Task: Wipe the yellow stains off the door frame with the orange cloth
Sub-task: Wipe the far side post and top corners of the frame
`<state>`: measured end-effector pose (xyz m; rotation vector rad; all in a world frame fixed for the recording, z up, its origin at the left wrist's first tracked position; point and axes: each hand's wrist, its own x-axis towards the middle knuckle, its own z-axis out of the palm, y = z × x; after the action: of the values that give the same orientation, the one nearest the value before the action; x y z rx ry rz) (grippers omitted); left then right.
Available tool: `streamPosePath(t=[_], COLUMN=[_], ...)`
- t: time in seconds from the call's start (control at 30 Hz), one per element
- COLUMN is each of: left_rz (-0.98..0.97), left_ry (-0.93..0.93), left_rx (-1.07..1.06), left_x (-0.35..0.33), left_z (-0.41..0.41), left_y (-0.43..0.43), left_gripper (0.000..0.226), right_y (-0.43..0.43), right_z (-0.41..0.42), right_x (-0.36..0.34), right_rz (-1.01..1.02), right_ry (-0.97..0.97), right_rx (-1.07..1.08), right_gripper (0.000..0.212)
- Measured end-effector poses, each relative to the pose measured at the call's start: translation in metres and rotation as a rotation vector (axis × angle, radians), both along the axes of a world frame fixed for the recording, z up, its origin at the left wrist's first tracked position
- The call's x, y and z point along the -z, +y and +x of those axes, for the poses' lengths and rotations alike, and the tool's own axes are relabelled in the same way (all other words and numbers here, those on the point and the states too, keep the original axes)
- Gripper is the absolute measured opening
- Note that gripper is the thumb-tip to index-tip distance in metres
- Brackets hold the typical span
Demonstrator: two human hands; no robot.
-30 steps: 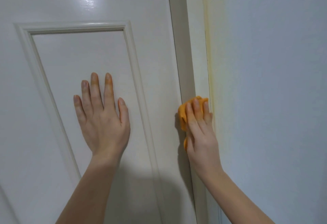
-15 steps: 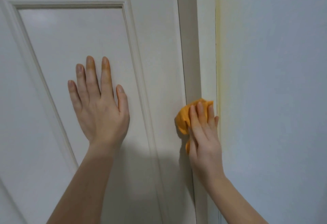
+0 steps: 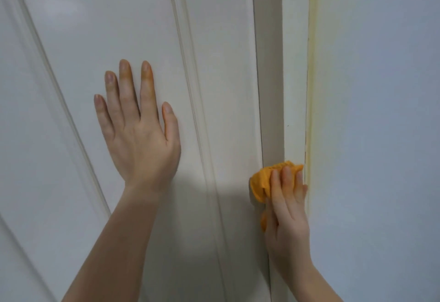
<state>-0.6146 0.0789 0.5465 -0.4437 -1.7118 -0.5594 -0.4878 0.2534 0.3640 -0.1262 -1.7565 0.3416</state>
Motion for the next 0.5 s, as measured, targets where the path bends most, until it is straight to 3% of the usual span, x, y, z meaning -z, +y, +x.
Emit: streamPosePath(t=[0.1,0.2,0.33,0.5], left_rz=[0.004,0.011,0.005,0.002], left_ry=[0.011,0.019,0.019,0.030], left_rx=[0.009,0.009,-0.004,-0.018], left_x=[0.000,0.001,0.001,0.002], left_z=[-0.001,-0.001,-0.001,-0.003], left_y=[0.000,0.000,-0.001,0.001], left_gripper=[0.066,0.065,0.065,0.065], right_y=[0.006,0.018,0.014,-0.006], right_z=[0.000,0.007,0.013,0.004], right_x=[-0.023,-0.031,-0.003,0.026], right_rz=[0.024,-0.044,-0.167,-0.102], right_ry=[0.005,0.033,0.051,0.022], right_rx=[-0.021,-0.021,-0.021,0.008], right_gripper=[0.056,0.067,0.064,0.068])
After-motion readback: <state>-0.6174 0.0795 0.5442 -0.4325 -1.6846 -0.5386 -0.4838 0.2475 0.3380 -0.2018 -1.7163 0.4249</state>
